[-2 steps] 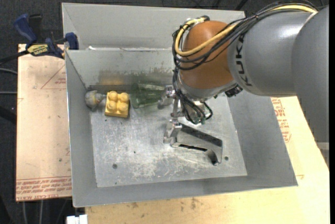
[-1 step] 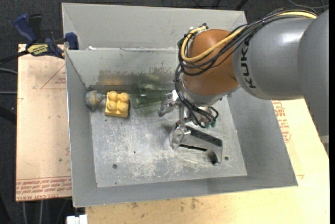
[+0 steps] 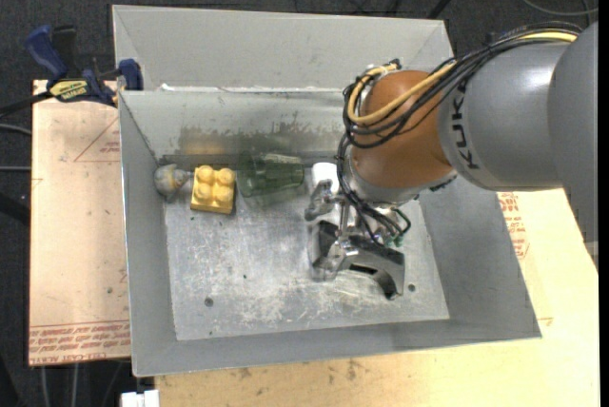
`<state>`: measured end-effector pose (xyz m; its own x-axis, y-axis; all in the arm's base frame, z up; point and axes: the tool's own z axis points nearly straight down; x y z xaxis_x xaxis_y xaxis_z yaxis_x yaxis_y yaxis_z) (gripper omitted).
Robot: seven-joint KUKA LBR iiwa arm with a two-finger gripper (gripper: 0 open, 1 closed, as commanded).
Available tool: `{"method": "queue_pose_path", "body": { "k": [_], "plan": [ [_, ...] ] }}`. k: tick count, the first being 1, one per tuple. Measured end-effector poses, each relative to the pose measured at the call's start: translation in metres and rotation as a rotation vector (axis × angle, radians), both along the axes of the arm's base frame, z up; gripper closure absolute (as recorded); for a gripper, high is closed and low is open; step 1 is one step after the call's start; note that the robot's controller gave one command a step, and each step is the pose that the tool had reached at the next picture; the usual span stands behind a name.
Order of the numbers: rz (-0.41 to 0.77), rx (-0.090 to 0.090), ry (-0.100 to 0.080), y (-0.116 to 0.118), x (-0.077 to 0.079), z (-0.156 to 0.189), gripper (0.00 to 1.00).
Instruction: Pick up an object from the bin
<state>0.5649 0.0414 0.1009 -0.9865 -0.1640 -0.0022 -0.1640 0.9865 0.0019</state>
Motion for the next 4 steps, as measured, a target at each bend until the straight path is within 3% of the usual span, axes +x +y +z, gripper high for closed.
{"method": "queue_pose_path", "body": {
  "k": [1,2,3,4],
  "plan": [
    [0.050,-0.001,0.000,-0.028,0.003,-0.017,0.00],
    [-0.055,0.005,0.010,-0.053,0.020,-0.021,1.00],
    [-0.055,0.005,0.010,-0.053,0.020,-0.021,1.00],
    [-0.003,-0.002,0.000,-0.039,0.023,0.139,1.00]
  ]
}}
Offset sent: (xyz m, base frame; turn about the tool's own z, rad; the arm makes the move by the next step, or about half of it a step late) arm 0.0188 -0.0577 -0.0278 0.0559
